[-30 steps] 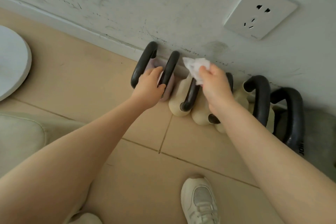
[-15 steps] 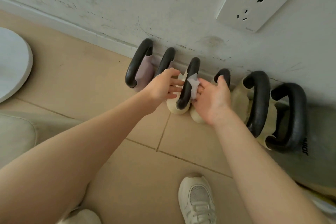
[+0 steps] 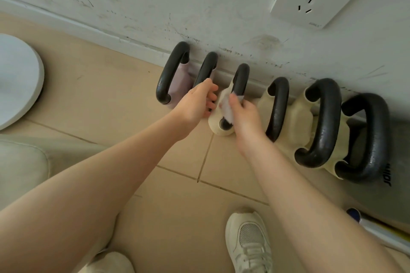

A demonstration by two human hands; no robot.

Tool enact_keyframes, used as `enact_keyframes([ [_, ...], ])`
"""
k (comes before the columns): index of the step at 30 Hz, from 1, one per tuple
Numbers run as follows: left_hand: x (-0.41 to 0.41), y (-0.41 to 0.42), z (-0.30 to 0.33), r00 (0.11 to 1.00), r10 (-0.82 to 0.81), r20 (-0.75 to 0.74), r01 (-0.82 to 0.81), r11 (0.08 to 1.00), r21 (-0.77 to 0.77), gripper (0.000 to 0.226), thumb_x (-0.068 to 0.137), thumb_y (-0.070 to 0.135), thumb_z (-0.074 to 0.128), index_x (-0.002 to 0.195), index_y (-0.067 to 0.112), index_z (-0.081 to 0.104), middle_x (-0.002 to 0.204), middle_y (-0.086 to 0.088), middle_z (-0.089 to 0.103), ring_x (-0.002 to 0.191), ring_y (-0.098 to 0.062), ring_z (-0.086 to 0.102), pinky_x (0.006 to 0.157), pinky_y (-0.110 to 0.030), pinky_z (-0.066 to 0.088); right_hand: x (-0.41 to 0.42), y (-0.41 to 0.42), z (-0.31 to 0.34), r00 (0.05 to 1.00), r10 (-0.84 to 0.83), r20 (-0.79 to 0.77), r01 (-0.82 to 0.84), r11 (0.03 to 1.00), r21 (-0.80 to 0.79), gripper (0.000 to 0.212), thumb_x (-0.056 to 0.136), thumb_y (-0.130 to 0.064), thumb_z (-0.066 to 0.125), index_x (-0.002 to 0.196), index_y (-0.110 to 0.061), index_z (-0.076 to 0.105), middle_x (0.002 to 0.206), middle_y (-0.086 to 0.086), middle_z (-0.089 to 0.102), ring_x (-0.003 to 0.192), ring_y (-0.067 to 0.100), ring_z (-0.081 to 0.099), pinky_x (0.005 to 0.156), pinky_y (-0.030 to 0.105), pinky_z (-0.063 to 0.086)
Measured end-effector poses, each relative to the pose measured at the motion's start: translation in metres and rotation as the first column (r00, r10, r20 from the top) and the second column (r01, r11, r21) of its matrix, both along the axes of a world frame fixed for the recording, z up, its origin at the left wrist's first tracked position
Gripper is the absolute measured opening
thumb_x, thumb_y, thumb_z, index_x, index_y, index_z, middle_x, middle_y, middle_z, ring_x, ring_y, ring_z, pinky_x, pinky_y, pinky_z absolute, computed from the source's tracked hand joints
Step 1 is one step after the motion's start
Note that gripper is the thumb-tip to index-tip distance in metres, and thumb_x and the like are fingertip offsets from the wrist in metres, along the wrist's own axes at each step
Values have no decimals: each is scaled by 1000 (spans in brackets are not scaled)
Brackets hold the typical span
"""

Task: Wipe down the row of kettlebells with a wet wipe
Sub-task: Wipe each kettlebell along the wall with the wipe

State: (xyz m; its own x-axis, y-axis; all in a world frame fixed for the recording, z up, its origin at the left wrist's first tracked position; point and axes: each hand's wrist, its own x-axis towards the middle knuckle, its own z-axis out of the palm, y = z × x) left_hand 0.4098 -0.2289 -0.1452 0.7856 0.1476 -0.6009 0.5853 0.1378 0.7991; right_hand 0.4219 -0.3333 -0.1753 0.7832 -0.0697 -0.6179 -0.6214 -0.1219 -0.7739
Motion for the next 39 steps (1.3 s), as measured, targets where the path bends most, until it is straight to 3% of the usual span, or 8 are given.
enact_keyframes([
  [3,0,1,-1,1000,-13,7,13,1000,20,33,98,31,33,108,10,57,85,-1,48,82,-18,46,81,-33,46,-14,4,-7,996,66,54,-58,989,-134,16,89,-34,57,91,-19,53,90,1,61,88,21,59,84,39,49],
  [8,-5,2,-5,999,-33,19,32,996,79,36,99,33,30,109,10,56,89,-4,48,77,-15,44,67,-22,40,38,14,18,992,-112,-62,106,991,-82,40,92,-35,53,118,-5,53,99,10,57,92,25,57,76,31,44],
  [13,-6,6,-9,998,-54,12,53,995,87,43,99,34,29,113,6,58,93,-6,51,83,-22,46,70,-27,40,-4,13,-5,999,38,15,-36,989,-143,20,91,-37,52,98,-18,54,104,8,62,101,28,59,93,42,47],
  [21,-6,3,-17,986,-165,33,156,969,190,47,99,38,27,110,10,63,98,-8,61,88,-16,54,77,-23,46,48,6,12,1000,7,-12,-8,997,-82,34,93,-39,48,110,-11,54,87,2,60,77,17,57,52,18,36],
  [24,0,-3,-17,992,-110,59,92,966,240,38,97,32,35,106,14,67,102,-8,67,95,-18,59,89,-34,47,11,4,-5,991,41,124,-36,999,-38,20,93,-35,50,94,-15,50,80,-6,56,81,12,57,71,24,46],
  [29,17,-23,-12,977,-215,-10,208,931,300,35,94,37,47,95,8,66,63,1,50,60,-11,47,59,-24,38,-36,-12,-36,936,214,278,-160,966,-205,21,86,-36,59,82,-21,45,75,-7,58,83,20,60,85,48,48],
  [34,29,-23,-4,942,-306,-136,333,897,290,34,92,41,52,101,11,65,76,-3,58,69,-14,53,62,-21,40,-26,-11,-32,902,337,270,-243,913,-328,21,78,-37,66,81,-35,45,78,-7,62,88,17,60,98,52,39],
  [39,35,-18,-3,915,-353,-197,397,875,277,34,90,41,54,102,12,66,69,-1,55,59,-13,49,55,-25,38,-10,-7,-8,987,115,115,-126,987,101,11,89,-23,58,81,-18,61,79,20,65,69,24,63,68,28,47],
])
